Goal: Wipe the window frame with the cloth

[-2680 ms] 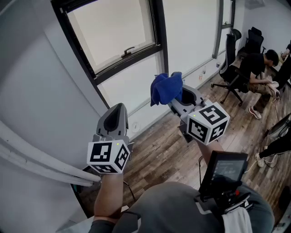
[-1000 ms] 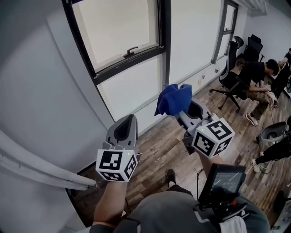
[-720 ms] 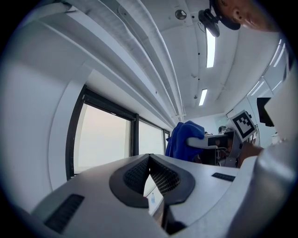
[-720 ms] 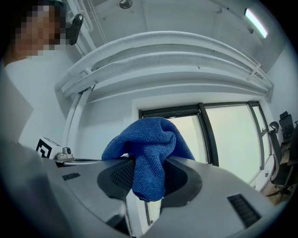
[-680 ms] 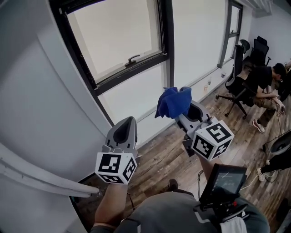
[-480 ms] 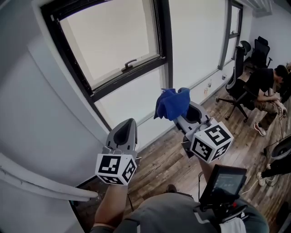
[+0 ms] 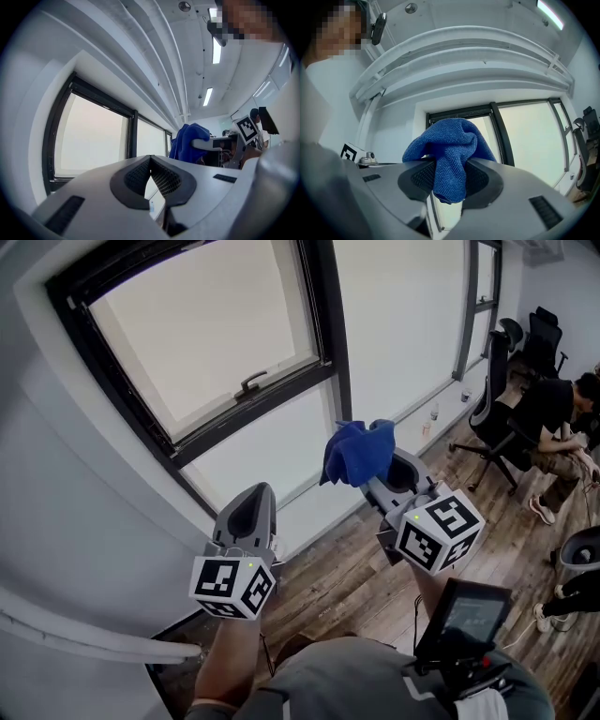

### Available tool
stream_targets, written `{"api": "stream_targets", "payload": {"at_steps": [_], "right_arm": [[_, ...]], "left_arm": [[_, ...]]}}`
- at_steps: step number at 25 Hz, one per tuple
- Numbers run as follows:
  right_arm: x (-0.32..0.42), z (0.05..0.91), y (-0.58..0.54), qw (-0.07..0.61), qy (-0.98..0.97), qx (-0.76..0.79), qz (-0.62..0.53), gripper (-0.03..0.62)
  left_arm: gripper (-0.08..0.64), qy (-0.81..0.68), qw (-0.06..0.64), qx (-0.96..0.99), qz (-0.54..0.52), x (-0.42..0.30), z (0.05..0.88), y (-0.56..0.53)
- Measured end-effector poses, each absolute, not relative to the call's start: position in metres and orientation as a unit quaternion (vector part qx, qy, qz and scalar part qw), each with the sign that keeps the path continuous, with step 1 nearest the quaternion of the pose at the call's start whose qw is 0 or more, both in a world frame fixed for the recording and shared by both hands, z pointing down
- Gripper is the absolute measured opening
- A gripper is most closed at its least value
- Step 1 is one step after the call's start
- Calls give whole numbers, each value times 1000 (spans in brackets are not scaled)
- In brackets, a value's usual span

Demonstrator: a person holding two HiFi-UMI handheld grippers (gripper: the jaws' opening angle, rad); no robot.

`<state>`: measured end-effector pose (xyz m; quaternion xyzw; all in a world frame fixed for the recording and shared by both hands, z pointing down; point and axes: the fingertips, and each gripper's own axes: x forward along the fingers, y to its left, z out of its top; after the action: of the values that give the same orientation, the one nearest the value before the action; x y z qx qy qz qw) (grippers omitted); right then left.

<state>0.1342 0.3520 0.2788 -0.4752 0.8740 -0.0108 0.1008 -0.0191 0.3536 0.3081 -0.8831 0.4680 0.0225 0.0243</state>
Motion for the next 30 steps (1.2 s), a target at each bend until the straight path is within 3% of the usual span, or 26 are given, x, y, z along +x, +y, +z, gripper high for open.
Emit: {"api": "stream_targets", "payload": {"at_steps": [17,30], "right_arm": [[126,290,203,87,872,-482,-4,146],[71,278,46,62,861,-505,-5,146]], "left_arm": [[9,451,15,-892,19,-20,321,194],[9,440,5,-897,43,-79,308,41]]}}
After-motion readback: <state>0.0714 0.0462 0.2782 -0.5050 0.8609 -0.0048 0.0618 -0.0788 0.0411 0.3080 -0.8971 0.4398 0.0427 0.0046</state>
